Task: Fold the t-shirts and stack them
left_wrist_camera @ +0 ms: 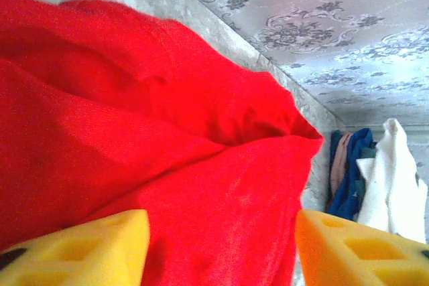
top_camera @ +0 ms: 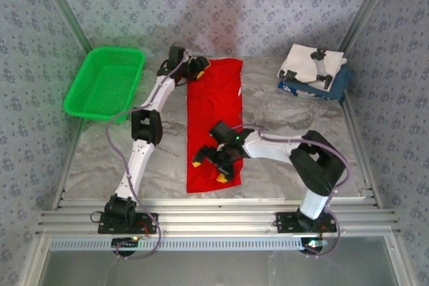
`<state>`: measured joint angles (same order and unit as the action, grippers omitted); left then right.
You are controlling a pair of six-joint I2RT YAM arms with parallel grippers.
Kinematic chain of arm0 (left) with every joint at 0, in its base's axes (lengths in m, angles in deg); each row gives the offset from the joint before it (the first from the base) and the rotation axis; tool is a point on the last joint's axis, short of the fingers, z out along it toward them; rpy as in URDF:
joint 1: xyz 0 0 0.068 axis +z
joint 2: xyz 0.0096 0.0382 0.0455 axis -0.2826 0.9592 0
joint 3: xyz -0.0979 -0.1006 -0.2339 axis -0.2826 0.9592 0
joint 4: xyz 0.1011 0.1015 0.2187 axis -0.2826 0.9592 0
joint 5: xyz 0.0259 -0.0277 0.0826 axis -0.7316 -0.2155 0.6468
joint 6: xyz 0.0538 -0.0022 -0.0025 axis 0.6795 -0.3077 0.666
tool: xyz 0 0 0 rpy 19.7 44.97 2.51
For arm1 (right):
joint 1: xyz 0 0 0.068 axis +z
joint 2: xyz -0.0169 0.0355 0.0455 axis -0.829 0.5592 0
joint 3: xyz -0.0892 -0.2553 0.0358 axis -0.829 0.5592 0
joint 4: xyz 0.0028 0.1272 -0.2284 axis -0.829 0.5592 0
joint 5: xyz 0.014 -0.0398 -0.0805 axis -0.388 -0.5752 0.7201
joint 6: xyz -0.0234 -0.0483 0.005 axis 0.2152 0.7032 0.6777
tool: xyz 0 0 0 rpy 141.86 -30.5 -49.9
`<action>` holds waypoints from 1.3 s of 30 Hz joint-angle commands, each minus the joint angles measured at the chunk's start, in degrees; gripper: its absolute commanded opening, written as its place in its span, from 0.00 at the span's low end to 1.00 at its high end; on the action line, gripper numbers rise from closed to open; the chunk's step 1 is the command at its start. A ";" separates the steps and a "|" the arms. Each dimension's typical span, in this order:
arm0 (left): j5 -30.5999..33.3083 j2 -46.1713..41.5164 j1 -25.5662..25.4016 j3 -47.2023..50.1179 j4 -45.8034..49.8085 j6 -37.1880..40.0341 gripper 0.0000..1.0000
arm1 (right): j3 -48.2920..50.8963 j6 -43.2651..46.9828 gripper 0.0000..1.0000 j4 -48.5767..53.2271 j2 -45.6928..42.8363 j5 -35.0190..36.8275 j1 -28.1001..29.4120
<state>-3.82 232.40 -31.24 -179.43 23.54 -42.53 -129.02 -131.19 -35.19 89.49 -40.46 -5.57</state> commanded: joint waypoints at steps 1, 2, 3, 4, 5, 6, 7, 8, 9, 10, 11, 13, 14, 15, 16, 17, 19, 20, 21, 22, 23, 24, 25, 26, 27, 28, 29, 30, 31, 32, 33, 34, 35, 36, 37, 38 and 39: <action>-2.76 -9.17 1.03 -0.28 4.21 1.83 0.65 | -0.96 4.68 1.00 13.20 -9.61 3.12 -0.69; -3.35 -12.04 1.08 -0.26 6.09 3.12 0.66 | -0.85 6.05 1.00 16.19 -12.58 3.96 -1.42; -3.71 -14.90 1.11 -0.27 8.63 4.53 0.67 | -0.55 7.47 1.00 18.38 -15.65 4.19 -2.27; -4.09 -17.39 1.12 -0.26 11.03 6.00 0.68 | -0.12 8.75 1.00 19.62 -18.05 3.89 -3.32; -4.44 -20.36 1.03 -0.22 15.05 8.05 0.68 | 0.45 10.51 1.00 20.99 -20.44 3.02 -4.50; -4.47 -23.26 0.82 -0.13 20.65 10.74 0.68 | 0.76 12.36 1.00 23.58 -22.61 3.02 -5.90; -4.28 -25.89 0.46 0.03 25.87 13.45 0.68 | 0.76 15.27 1.00 27.25 -23.95 3.73 -7.20; -3.32 -28.85 -0.07 0.32 32.83 17.17 0.68 | 0.83 18.79 1.00 31.08 -25.67 4.80 -8.73; -1.77 -31.95 -0.89 1.77 39.57 20.86 0.68 | 1.44 22.13 1.00 33.51 -27.06 5.56 -10.26; 0.17 -35.33 -1.82 4.88 44.00 24.07 0.68 | 2.60 24.38 1.00 34.14 -28.04 5.45 -11.89; 2.29 -39.89 -2.91 11.22 46.83 26.22 0.68 | 4.46 26.72 0.99 33.53 -28.66 4.30 -13.58; 4.25 -52.71 -4.93 32.89 43.10 26.17 0.67 | 8.34 31.72 0.94 28.80 -28.52 1.58 -16.54; 4.69 -58.55 -5.41 43.86 38.79 24.22 0.67 | 10.09 32.81 0.93 25.85 -28.25 0.63 -17.18; 4.54 -65.26 -5.79 56.23 33.95 21.44 0.67 | 11.80 33.53 0.90 22.56 -27.83 -0.31 -17.57; 4.50 -70.81 -6.05 66.26 30.74 19.31 0.66 | 13.38 34.20 0.89 19.74 -27.31 -1.11 -17.86; 5.28 -75.37 -6.44 73.33 29.45 17.75 0.66 | 14.54 34.78 0.87 17.02 -26.85 -1.66 -18.15; 6.25 -84.19 -8.47 87.36 25.75 14.52 0.66 | 17.53 34.75 0.83 10.21 -25.62 -3.37 -18.35; 6.40 -87.26 -9.56 92.22 24.54 12.82 0.66 | 18.42 34.65 0.81 8.06 -24.86 -4.55 -18.37; 6.68 -89.66 -10.91 97.09 23.62 10.79 0.64 | 19.16 34.73 0.78 5.73 -23.75 -5.60 -18.33; 6.74 -91.71 -12.48 101.32 23.06 9.06 0.63 | 19.34 35.47 0.76 4.75 -22.41 -6.24 -18.26; 7.02 -93.23 -13.81 104.50 22.63 7.51 0.62 | 19.23 36.44 0.73 4.50 -21.04 -6.61 -18.14; 7.58 -95.28 -15.35 107.98 21.30 5.47 0.61 | 19.01 36.58 0.69 4.36 -19.38 -7.04 -18.10; 7.83 -97.04 -17.03 111.34 19.27 3.03 0.60 | 18.86 36.60 0.65 4.03 -17.85 -7.63 -18.10; 7.91 -98.28 -18.19 113.87 17.67 1.22 0.59 | 18.77 38.60 0.62 3.62 -16.68 -8.33 -18.05; 8.54 -99.26 -19.33 116.30 16.67 -0.65 0.58 | 18.75 38.90 0.61 3.19 -15.60 -8.96 -17.82; 9.01 -100.15 -20.41 118.74 15.88 -2.30 0.57 | 18.60 39.19 0.61 3.21 -14.72 -8.88 -17.52; 9.19 -100.90 -21.11 120.58 15.12 -3.61 0.57 | 18.51 39.62 0.61 3.91 -14.08 -8.42 -17.18; 9.77 -101.93 -21.80 122.31 14.61 -4.95 0.57 | 18.49 40.11 0.61 4.55 -13.43 -8.10 -17.00; 10.26 -102.67 -22.30 123.62 14.47 -5.95 0.56 | 18.59 40.21 0.61 4.69 -13.06 -8.09 -17.02; 10.46 -103.18 -22.50 124.64 14.25 -6.61 0.56 | 18.92 40.26 0.61 4.71 -12.84 -8.03 -17.03; 10.41 -103.46 -22.60 125.73 13.74 -7.30 0.56 | 19.18 40.12 0.60 4.65 -12.60 -7.99 -16.96; 10.24 -103.42 -22.87 126.71 12.96 -7.99 0.55 | 19.35 40.05 0.60 4.40 -12.50 -8.15 -16.84; 9.77 -103.16 -23.23 127.63 11.95 -8.58 0.55 | 19.46 39.99 0.59 4.24 -12.39 -8.33 -16.65; 9.38 -102.51 -23.77 128.62 11.12 -9.21 0.54 | 19.56 39.84 0.59 4.10 -12.29 -8.36 -16.36; 9.03 -102.07 -24.27 129.65 10.21 -9.83 0.52 | 19.55 39.85 0.59 4.23 -12.26 -8.25 -16.04; 8.49 -101.82 -24.43 130.80 8.69 -10.52 0.51 | 19.50 39.76 0.59 4.24 -12.17 -8.20 -15.82; 7.63 -101.73 -24.50 132.44 6.24 -11.84 0.51 | 19.64 39.67 0.59 4.33 -11.98 -8.17 -15.59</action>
<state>4.99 130.11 -55.13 -49.71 35.14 -50.01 -110.00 -92.65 -30.97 76.79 -47.65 -21.92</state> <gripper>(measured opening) 0.514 0.591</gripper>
